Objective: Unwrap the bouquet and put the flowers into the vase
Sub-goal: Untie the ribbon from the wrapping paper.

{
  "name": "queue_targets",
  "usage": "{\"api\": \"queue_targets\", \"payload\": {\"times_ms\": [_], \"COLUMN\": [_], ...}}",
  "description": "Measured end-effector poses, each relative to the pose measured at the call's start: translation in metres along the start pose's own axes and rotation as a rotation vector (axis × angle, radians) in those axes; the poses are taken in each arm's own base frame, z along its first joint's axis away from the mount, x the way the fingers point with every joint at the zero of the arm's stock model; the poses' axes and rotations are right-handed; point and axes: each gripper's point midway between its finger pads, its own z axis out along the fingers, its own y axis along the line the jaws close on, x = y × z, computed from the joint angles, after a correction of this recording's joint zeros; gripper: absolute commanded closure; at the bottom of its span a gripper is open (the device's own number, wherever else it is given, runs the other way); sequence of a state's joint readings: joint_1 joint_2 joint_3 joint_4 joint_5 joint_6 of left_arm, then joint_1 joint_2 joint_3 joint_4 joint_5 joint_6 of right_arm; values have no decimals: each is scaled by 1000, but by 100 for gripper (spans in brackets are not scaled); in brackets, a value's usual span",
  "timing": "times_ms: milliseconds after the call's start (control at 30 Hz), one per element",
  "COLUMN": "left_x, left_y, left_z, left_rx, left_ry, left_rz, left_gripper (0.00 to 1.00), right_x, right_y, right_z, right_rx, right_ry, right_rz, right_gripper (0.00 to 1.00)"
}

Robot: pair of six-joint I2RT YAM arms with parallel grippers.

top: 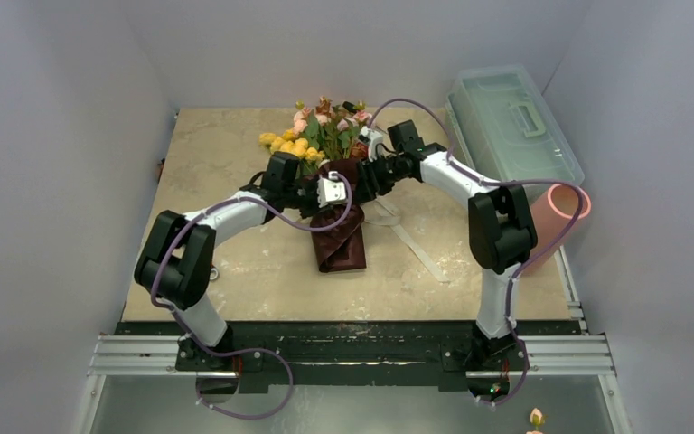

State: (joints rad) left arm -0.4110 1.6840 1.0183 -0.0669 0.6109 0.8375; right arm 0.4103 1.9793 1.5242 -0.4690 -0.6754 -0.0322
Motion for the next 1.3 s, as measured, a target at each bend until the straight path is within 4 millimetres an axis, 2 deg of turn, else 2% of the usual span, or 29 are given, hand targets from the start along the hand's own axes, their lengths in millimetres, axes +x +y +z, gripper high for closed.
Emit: {"api": "queue_targets", "payload": {"times_ms": [267, 400, 533, 633, 733, 867, 967, 1133, 1167, 1300], "left_x": [8, 12, 12, 12, 12, 13, 12, 13, 13, 13], "left_y": [9, 9, 11, 11, 11, 11, 11, 11, 11, 11], "left_z": [16, 21, 21, 21, 21, 21, 21, 21, 21, 21], "left_rx": [-27, -28, -33, -34, -36, -37, -38, -38, -38, -38], "left_ry": [17, 23, 23, 24, 26, 29, 28, 29, 29, 29], "left_rz": [5, -2, -1, -4, -4, -5, -5, -6, -6, -6], "left_gripper": [74, 79, 83, 86, 91, 96, 97, 98, 98, 99], "right_x": [3, 2, -5, -8, -8, -9, -8, -7, -6, -4], "right_y": [-8, -13, -12, -11, -11, -10, -11, -14, -14, -16], "right_z": [30, 35, 35, 36, 37, 37, 38, 40, 41, 43], "right_rx": [-1, 13, 15, 11, 8, 5, 6, 10, 11, 11], "right_ry": [34, 35, 21, 10, 9, 8, 12, 18, 19, 25], "right_rz": [33, 48, 65, 83, 97, 105, 106, 104, 104, 107], "right_gripper": [51, 50, 39, 38, 45, 62, 71, 67, 70, 100]}}
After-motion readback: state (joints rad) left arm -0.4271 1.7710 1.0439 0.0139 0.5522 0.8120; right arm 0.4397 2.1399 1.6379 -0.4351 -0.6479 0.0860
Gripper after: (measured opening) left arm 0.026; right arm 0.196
